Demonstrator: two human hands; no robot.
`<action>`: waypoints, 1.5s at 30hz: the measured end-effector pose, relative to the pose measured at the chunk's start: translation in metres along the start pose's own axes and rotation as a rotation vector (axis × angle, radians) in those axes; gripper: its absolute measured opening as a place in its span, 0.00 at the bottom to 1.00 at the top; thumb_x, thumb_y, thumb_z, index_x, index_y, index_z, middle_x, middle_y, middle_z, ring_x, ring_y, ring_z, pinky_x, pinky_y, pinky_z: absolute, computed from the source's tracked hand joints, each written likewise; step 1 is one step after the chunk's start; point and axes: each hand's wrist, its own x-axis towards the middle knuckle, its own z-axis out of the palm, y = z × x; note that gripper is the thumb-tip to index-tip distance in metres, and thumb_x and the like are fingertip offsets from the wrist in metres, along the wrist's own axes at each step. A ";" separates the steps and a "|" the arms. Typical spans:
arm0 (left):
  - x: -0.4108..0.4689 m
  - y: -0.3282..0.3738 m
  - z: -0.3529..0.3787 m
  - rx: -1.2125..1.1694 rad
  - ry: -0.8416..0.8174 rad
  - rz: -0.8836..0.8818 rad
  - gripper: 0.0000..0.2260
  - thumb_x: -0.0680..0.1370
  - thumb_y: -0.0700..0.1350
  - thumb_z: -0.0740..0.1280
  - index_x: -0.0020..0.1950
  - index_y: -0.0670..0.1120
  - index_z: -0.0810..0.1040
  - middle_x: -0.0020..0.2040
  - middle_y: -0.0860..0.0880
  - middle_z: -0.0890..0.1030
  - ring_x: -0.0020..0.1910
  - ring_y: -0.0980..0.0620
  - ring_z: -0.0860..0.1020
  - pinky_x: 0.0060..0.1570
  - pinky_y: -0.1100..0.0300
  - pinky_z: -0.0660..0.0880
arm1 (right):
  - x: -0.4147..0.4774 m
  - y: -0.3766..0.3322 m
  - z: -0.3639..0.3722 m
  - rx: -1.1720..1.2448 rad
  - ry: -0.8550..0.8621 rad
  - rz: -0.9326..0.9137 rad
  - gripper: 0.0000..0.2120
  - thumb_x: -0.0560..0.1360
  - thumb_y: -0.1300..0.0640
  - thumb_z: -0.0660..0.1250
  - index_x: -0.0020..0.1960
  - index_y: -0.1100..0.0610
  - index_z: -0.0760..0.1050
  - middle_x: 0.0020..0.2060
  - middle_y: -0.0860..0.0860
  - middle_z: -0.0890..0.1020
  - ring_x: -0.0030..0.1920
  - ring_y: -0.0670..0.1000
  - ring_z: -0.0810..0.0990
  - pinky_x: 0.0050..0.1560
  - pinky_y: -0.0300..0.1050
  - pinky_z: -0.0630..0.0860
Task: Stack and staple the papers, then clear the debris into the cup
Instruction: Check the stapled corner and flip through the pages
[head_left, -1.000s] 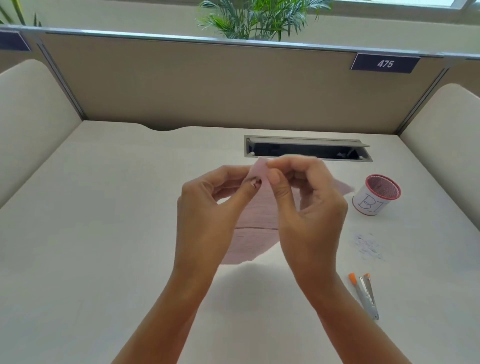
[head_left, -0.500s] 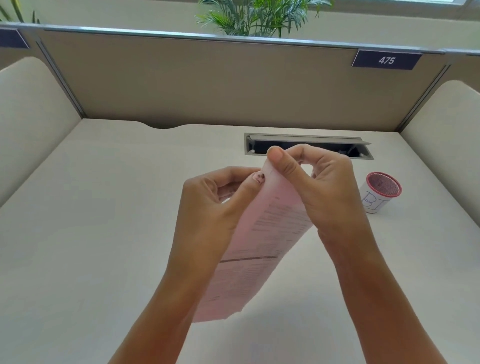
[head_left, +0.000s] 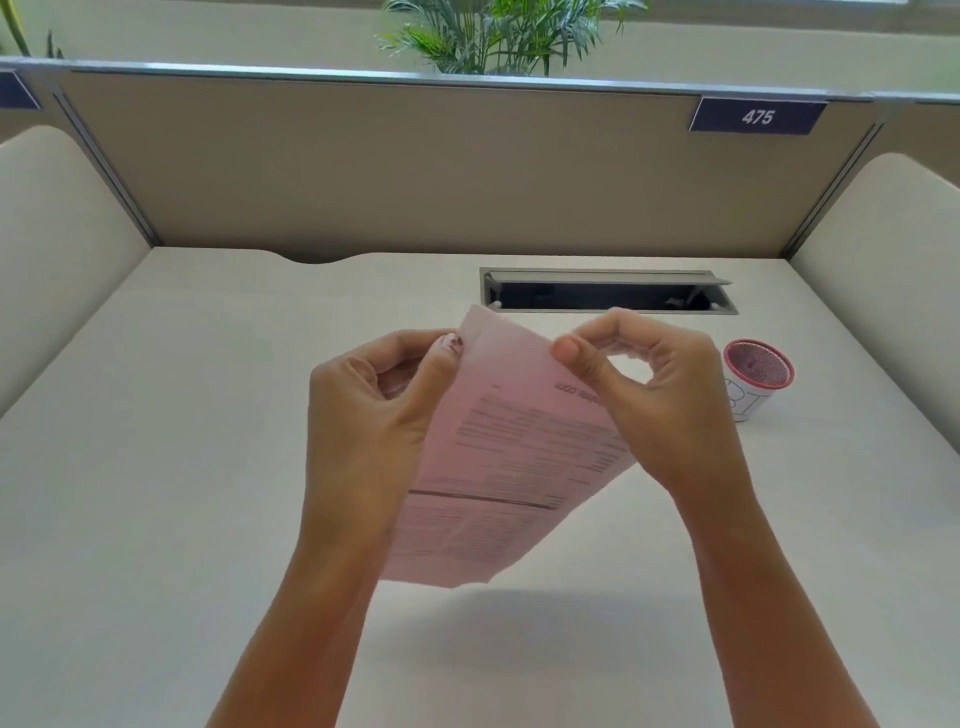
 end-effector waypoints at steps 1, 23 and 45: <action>0.003 -0.004 -0.001 -0.001 0.032 0.011 0.05 0.76 0.49 0.68 0.45 0.53 0.84 0.36 0.55 0.86 0.34 0.56 0.83 0.33 0.69 0.76 | -0.002 0.005 -0.002 -0.027 -0.013 0.013 0.10 0.68 0.42 0.68 0.39 0.48 0.80 0.34 0.42 0.83 0.39 0.40 0.80 0.44 0.25 0.71; 0.026 -0.087 0.008 0.012 0.236 0.155 0.06 0.84 0.44 0.54 0.54 0.47 0.70 0.41 0.63 0.77 0.39 0.64 0.78 0.36 0.72 0.72 | -0.040 0.099 0.047 0.505 0.213 0.270 0.06 0.76 0.67 0.64 0.50 0.59 0.76 0.46 0.49 0.84 0.46 0.46 0.82 0.46 0.35 0.78; 0.019 -0.164 0.011 0.153 0.306 0.133 0.08 0.83 0.48 0.52 0.48 0.54 0.68 0.39 0.50 0.77 0.35 0.51 0.74 0.33 0.57 0.71 | -0.054 0.148 0.083 0.368 0.246 0.352 0.09 0.77 0.64 0.65 0.57 0.59 0.75 0.51 0.51 0.83 0.52 0.49 0.80 0.50 0.34 0.76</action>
